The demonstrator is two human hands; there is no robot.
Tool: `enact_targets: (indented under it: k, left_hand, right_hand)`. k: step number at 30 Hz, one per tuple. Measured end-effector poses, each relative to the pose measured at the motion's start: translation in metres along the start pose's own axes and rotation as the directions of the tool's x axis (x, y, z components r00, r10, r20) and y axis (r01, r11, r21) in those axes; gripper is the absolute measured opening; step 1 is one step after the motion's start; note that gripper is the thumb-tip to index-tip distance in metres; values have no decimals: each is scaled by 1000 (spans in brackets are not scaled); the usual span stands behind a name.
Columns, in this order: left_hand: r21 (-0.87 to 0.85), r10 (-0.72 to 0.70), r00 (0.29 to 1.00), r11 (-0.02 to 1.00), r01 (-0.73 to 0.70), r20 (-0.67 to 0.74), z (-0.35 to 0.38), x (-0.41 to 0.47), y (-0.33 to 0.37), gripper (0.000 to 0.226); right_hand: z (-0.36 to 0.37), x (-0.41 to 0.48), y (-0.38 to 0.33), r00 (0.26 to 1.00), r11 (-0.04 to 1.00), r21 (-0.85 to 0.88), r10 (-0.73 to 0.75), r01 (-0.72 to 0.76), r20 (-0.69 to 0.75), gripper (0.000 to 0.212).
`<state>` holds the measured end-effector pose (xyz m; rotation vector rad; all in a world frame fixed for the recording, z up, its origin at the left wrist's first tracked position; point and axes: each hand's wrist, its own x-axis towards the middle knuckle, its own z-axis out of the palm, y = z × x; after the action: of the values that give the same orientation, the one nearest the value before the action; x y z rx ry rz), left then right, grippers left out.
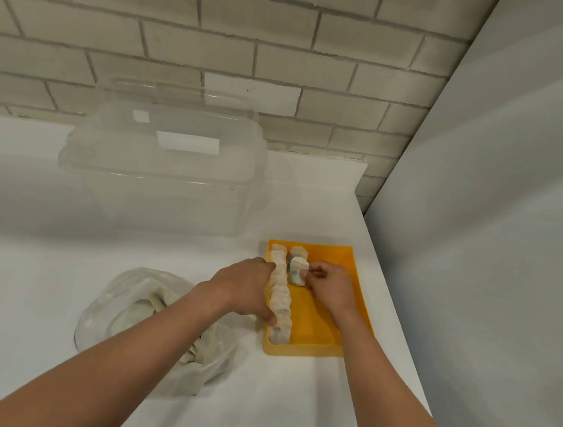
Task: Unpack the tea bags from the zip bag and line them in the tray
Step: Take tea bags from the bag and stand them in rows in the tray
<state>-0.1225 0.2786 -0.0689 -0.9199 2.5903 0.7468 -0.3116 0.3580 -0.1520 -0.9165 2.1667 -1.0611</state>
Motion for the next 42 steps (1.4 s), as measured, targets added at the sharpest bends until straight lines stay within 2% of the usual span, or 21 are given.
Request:
enact_targets:
  k: [5,8,10,13,18,21,31,34,36,39,42]
  left_hand:
    - [2,-36,999,999,36,2,3,3,-1,99]
    - [-12,-42,999,999,42,3,4,4,-3,99]
    - [-10,-53,999,999,53,5,5,6,-4,97]
    - [6,-59,998,998,59,-7,6,8,-4,91]
    - [10,-81,997,997,81,-7,5,9,-3,93]
    - [6,-105,994,994,105,1,4,6,1,98]
    - [23,-98,995,995,97,28,-7,-3,12,97]
    - [-16,-42,995,999,40,-86,-17,-15,12,82]
    - [-90,0,968,996,-23,-251,-24,-34,4,72]
    - [-192,5,845,973,-127,-534,-25,-74,-25,50]
    - [-275,-120,681,953,-124,-722,-10,-117,-64,28]
  right_hand:
    - [4,7,4,998,998,-51,-29,26,-59,25]
    - [5,6,5,999,989,-140,-48,50,14,36]
    - [6,8,3,997,977,-199,-66,72,39,30]
    - [9,11,-1,996,976,-197,-85,87,18,16]
    - [12,11,1,995,985,-139,-99,98,4,17]
    - [14,15,5,994,976,-189,-112,110,1,7]
    - [10,12,0,991,965,-229,-136,129,-13,18]
    - [-1,-5,-11,989,973,-200,-129,112,-76,13]
    - [-6,-27,-25,988,989,-104,-114,103,-108,31]
    - [-6,-68,-56,977,987,-4,-161,162,-141,24]
    - [7,-114,-87,943,955,94,-257,281,-210,20]
